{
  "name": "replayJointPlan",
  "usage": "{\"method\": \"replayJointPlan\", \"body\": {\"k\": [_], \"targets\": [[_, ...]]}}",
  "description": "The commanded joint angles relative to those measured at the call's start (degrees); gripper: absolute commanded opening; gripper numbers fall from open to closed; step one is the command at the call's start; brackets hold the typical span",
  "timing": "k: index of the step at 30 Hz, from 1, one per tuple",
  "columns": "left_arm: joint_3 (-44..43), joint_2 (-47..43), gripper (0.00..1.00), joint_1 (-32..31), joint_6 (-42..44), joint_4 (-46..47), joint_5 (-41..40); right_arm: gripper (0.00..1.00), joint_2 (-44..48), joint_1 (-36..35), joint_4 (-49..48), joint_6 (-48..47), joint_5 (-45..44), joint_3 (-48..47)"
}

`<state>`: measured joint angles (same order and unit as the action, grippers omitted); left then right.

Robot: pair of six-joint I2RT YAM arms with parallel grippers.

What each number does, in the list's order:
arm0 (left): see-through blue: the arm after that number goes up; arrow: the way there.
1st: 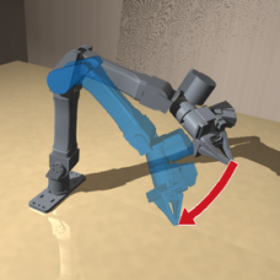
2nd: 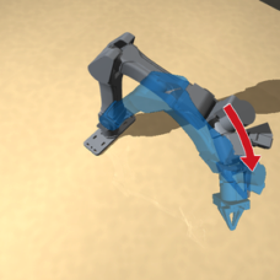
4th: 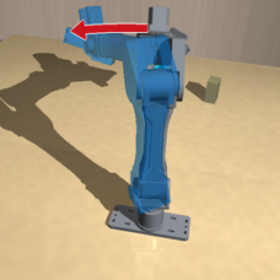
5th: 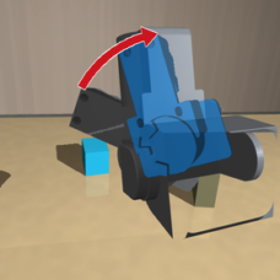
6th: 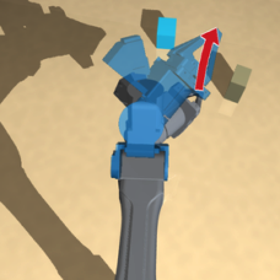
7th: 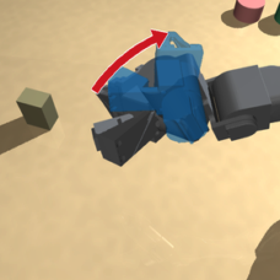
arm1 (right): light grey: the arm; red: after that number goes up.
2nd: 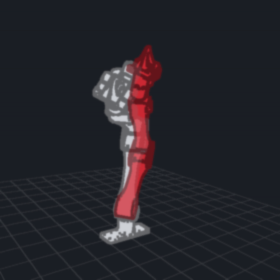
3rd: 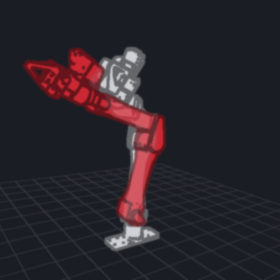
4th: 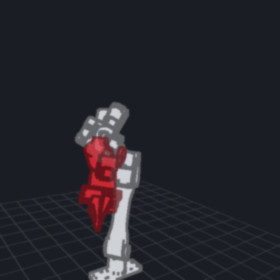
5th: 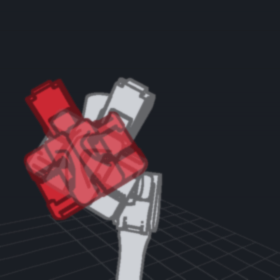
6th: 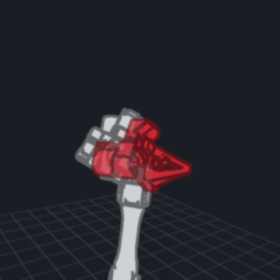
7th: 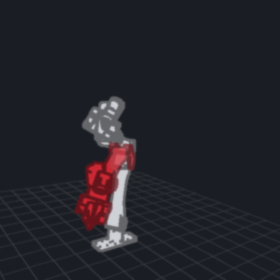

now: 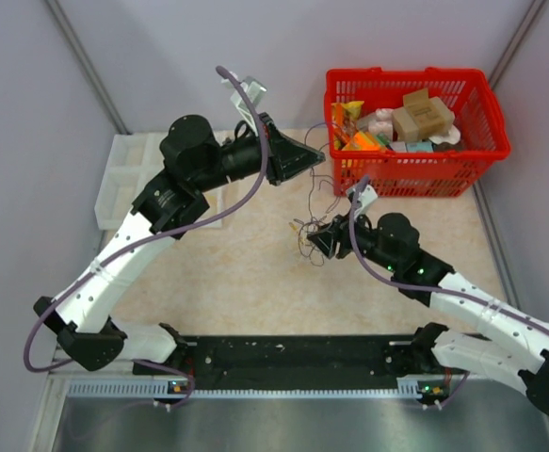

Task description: Untangle the cables

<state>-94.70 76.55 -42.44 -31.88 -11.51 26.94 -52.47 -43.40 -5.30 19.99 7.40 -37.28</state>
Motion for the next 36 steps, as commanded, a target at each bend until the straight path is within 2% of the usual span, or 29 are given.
{"method": "replayJointPlan", "body": {"k": [1,2,4,7,11,19,23,24,30,33,36], "targets": [[-0.8,-2.9,0.00,0.5,-3.2,5.5,3.2,0.36,-2.6,-0.8,-3.0,0.3,-4.5,-1.4],[-1.2,-3.2,0.00,0.6,-4.2,6.4,4.1,0.33,-3.0,-0.7,-4.0,1.1,-5.5,0.0],[-1.5,-4.0,0.00,0.6,-5.9,8.2,5.4,0.17,-3.3,-0.7,-6.3,2.9,-6.7,2.7],[-2.5,-5.1,0.00,0.6,-6.4,9.3,5.2,0.01,-4.3,-0.7,-7.8,5.4,-9.2,5.1],[-7.4,-5.9,0.00,0.8,-4.3,7.4,2.8,0.00,-5.5,-0.7,-8.5,7.8,-11.1,8.1],[-16.2,-9.0,0.00,0.8,8.1,1.4,-8.6,0.00,-7.6,-0.7,-6.3,11.8,-15.0,13.7],[-20.3,-9.7,0.00,0.7,11.2,-0.6,-11.7,0.00,-9.0,-0.7,-4.9,13.7,-16.6,14.9],[-21.0,-9.6,0.00,0.8,11.6,-0.5,-11.9,0.01,-9.8,-0.6,-4.7,13.9,-16.9,15.0],[-20.1,-9.5,0.00,0.8,8.8,1.1,-8.9,0.30,-12.0,-0.7,-6.9,12.3,-11.1,14.6],[-15.8,-9.7,0.00,0.8,6.5,3.4,-7.8,0.33,-10.6,-0.7,-6.3,9.7,-9.2,14.0],[-15.8,-8.1,0.00,0.8,5.7,3.2,-7.0,0.38,-7.9,-0.7,-4.5,9.0,-10.9,14.8]]}}
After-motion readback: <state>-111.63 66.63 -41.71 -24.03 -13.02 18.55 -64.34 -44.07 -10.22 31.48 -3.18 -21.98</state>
